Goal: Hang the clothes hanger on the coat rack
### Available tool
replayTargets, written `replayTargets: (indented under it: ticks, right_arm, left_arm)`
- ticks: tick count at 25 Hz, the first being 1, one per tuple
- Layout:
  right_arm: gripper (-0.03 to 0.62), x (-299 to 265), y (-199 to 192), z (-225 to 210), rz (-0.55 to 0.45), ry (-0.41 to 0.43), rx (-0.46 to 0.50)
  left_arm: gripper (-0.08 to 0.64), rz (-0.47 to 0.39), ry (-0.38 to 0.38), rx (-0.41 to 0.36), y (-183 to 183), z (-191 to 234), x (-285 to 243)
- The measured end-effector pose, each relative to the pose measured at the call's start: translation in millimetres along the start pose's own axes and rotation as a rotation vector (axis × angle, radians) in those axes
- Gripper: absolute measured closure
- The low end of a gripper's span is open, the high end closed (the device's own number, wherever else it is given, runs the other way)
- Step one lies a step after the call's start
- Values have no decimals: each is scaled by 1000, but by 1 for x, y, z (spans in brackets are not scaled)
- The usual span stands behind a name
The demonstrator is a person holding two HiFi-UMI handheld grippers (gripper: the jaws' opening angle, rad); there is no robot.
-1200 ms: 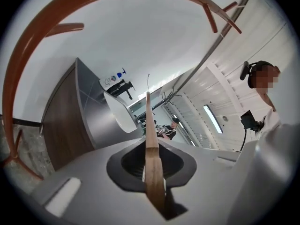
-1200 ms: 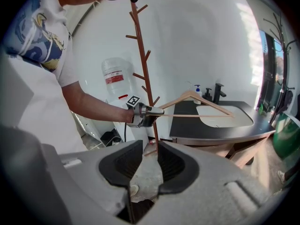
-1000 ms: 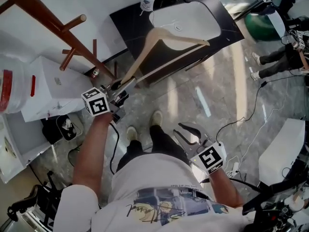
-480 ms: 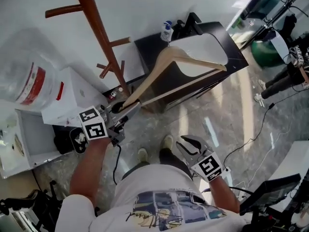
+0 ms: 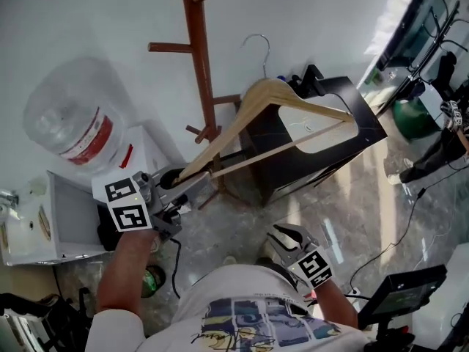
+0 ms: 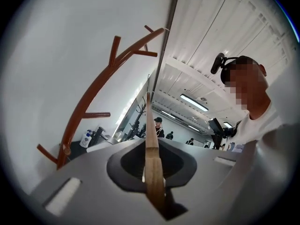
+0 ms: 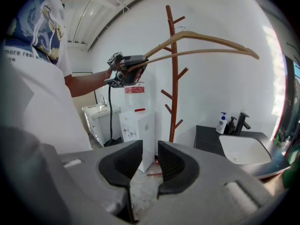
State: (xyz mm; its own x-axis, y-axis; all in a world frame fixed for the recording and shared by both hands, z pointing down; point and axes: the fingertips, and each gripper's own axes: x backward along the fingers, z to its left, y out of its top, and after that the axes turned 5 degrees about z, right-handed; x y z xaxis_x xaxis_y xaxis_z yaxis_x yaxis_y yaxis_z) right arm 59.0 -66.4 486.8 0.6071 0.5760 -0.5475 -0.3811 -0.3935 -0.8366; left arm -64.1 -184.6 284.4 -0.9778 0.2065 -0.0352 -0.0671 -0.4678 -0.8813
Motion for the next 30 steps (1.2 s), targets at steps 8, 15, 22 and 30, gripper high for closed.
replayTargets:
  ticks: [8, 15, 22, 30]
  right_arm:
    - [491, -7, 18, 2, -42, 17, 29]
    - [491, -9, 16, 2, -43, 22, 31]
    - [491, -3, 9, -7, -39, 7, 35]
    - [491, -3, 12, -10, -41, 12, 61]
  left_arm:
    - [529, -33, 53, -125, 71, -4, 14]
    - [529, -52, 39, -144, 92, 3, 12]
    - [529, -83, 95, -165, 92, 15, 32]
    - [528, -89, 162, -157, 77, 32, 53]
